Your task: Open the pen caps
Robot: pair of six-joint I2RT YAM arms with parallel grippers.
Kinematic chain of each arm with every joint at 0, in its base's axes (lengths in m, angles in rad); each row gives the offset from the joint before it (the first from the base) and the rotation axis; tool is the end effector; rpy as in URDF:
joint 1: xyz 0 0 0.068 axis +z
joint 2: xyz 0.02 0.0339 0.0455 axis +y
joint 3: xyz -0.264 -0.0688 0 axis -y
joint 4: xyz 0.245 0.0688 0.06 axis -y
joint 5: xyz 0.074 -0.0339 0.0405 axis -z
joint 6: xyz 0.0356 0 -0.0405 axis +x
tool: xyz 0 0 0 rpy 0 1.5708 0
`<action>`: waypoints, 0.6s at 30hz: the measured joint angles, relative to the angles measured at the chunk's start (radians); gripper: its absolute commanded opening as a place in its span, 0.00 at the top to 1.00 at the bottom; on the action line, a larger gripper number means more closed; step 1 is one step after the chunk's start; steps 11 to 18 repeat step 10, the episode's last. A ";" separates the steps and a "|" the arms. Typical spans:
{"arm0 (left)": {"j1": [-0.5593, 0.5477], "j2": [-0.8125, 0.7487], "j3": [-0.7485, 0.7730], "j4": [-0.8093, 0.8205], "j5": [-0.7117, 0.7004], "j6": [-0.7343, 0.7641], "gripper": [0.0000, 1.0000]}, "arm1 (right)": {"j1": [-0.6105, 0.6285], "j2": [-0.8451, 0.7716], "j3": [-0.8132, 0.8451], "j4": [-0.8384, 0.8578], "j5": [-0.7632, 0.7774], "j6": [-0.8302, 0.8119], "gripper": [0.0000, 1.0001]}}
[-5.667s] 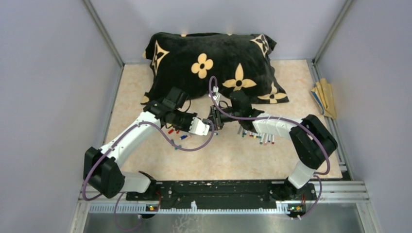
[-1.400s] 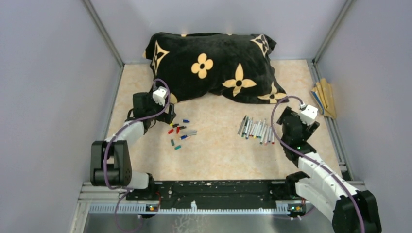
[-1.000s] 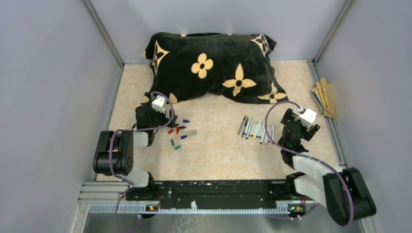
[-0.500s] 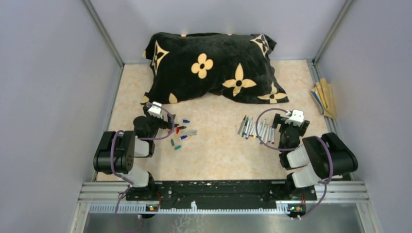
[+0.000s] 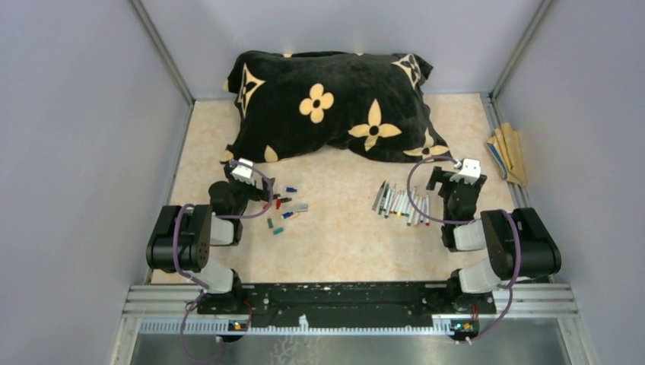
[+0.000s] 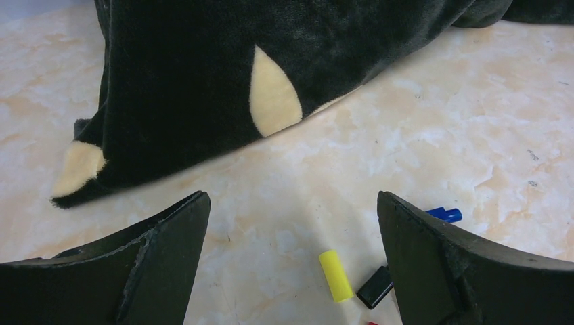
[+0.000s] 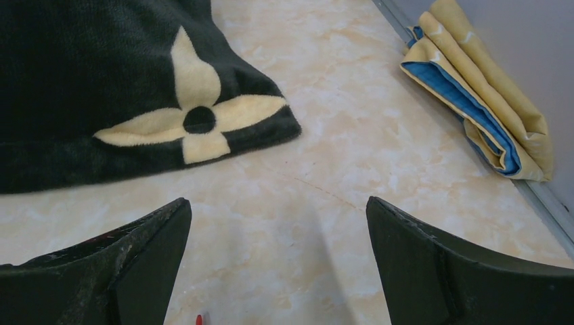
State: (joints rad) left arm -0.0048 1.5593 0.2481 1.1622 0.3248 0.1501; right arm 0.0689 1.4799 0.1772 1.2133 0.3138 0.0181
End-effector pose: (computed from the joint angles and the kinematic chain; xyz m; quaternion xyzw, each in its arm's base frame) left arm 0.2443 -0.0125 0.1401 0.1630 0.7374 -0.0755 0.6511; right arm 0.2264 0.0046 0.1464 0.0869 0.7314 -0.0862 0.6709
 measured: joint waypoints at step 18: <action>0.000 0.000 0.000 0.000 0.000 0.000 0.01 | 0.000 0.000 0.000 -0.008 -0.024 0.002 0.01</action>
